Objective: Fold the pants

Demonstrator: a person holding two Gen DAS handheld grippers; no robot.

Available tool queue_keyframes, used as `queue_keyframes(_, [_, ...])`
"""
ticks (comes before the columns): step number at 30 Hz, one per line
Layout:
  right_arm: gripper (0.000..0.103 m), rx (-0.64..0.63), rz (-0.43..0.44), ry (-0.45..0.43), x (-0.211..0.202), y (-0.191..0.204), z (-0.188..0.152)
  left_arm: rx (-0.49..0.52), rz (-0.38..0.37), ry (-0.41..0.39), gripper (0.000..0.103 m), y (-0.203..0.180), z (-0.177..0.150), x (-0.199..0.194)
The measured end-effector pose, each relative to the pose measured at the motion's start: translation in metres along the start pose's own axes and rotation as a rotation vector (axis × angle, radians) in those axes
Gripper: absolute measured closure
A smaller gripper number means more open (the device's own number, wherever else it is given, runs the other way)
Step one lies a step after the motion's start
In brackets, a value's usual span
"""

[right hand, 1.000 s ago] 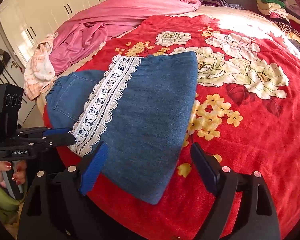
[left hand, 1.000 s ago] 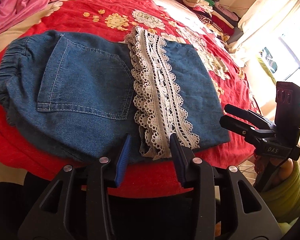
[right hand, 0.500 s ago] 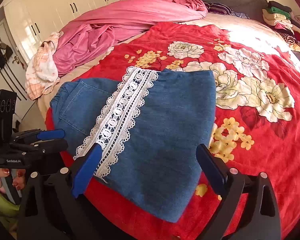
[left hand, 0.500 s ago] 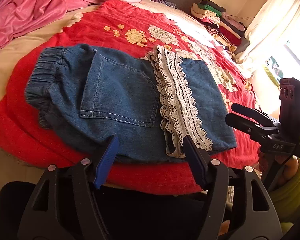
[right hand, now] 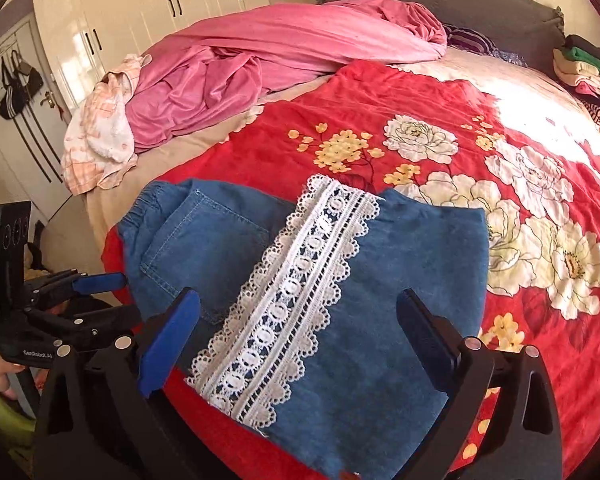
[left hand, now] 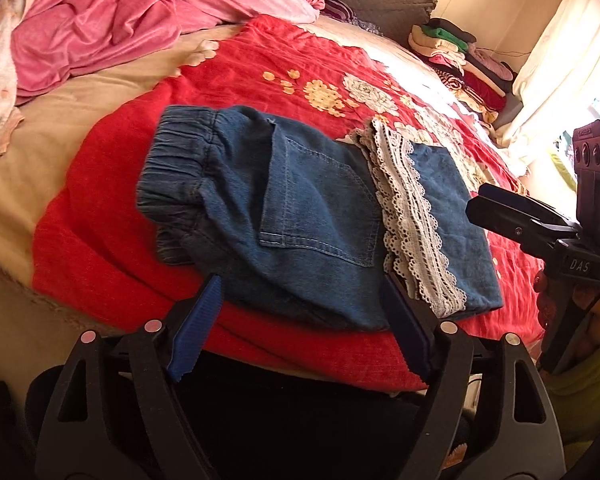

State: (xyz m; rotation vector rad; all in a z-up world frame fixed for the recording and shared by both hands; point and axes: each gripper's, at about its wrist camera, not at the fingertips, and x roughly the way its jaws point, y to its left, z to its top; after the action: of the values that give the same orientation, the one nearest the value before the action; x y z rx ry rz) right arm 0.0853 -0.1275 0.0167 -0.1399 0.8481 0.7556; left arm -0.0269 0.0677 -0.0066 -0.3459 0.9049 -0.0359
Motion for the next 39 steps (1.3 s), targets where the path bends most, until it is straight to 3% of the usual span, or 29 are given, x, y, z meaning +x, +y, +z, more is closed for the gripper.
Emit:
queue_keyframes(7, [0.005, -0.07, 0.035, 0.02, 0.02, 0.025, 0.025, -0.104, 0.02, -0.022, 0.027, 0.034, 0.004, -0.004])
queue_keyframes(15, [0.005, -0.16, 0.088, 0.04, 0.045, 0.056, 0.058, -0.206, -0.035, -0.051, 0.027, 0.059, 0.01, -0.007])
queue_keyframes(20, [0.005, -0.186, 0.156, 0.061, 0.062, 0.075, 0.081, -0.227, -0.107, -0.039, 0.054, 0.062, 0.016, 0.002])
queue_keyframes(32, [0.005, -0.354, 0.228, 0.197, 0.127, 0.127, 0.104, -0.244, -0.122, -0.021, 0.057, 0.071, 0.014, 0.014])
queue_keyframes(39, [0.006, -0.418, 0.279, 0.307, 0.172, 0.141, 0.099, -0.257, -0.132, -0.02, 0.057, 0.075, 0.01, 0.013])
